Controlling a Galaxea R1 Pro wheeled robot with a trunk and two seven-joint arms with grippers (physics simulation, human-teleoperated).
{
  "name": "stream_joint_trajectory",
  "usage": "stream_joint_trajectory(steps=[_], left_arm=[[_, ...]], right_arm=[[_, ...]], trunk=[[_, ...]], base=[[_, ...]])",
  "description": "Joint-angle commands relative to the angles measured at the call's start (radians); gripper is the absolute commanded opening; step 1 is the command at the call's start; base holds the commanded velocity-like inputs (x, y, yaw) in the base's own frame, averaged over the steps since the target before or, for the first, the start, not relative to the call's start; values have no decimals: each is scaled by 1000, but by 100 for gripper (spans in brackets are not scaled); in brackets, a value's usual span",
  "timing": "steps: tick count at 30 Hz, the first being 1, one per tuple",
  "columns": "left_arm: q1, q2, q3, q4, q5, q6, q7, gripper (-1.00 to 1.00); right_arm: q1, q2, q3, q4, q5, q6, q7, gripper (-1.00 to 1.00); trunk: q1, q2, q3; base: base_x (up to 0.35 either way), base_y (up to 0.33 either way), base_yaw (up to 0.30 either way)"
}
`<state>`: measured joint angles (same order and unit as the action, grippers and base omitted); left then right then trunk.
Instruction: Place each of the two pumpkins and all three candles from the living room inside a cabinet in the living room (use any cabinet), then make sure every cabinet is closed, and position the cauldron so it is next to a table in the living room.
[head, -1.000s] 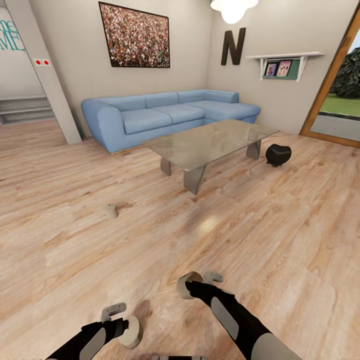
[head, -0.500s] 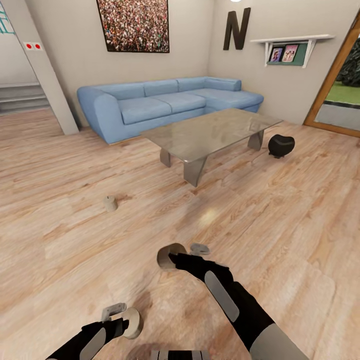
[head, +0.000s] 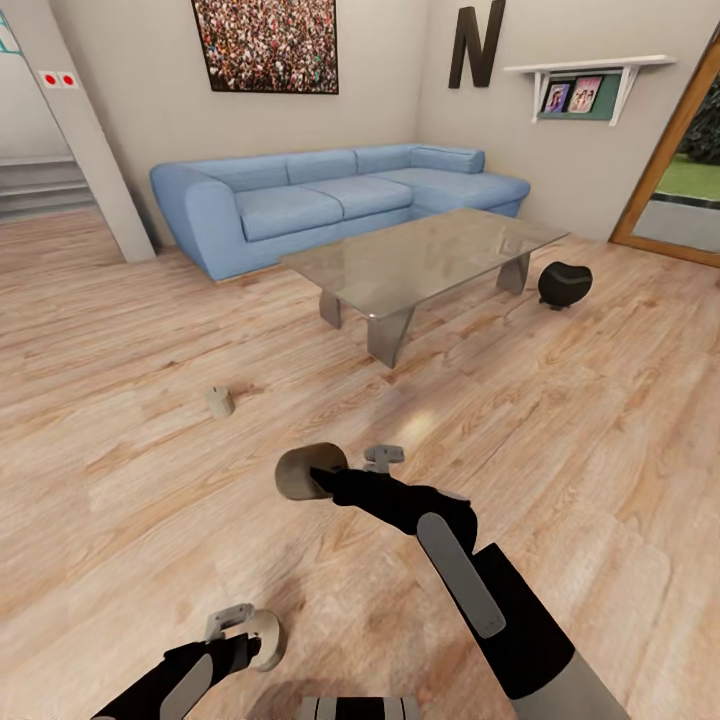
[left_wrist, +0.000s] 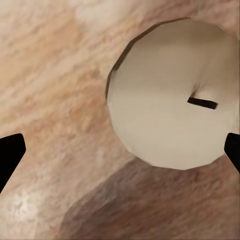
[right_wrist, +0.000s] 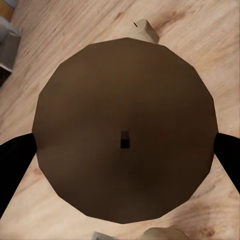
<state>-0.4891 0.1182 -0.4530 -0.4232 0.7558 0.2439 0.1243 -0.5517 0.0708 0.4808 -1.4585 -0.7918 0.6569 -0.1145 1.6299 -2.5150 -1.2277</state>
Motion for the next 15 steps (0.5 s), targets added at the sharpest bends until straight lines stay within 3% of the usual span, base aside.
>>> stream_joint_trajectory(steps=[1,9,15], left_arm=[[0,1,-8,-4,11,3,8,100],[0,3,-10,-18,13,7,1,100],[-4,6,-9,-106,14,22,1,100]], right_arm=[[-1,0,0,0,-11,3,-11,-100],[-1,-1,-1,4,-12,4,-11,-100],[-1,-1,-1,-4,-14,4,-11,-100]], trunk=[[0,0,-1],[0,0,-1],[0,0,-1]], base=[[0,0,0],[0,0,0],[0,0,0]])
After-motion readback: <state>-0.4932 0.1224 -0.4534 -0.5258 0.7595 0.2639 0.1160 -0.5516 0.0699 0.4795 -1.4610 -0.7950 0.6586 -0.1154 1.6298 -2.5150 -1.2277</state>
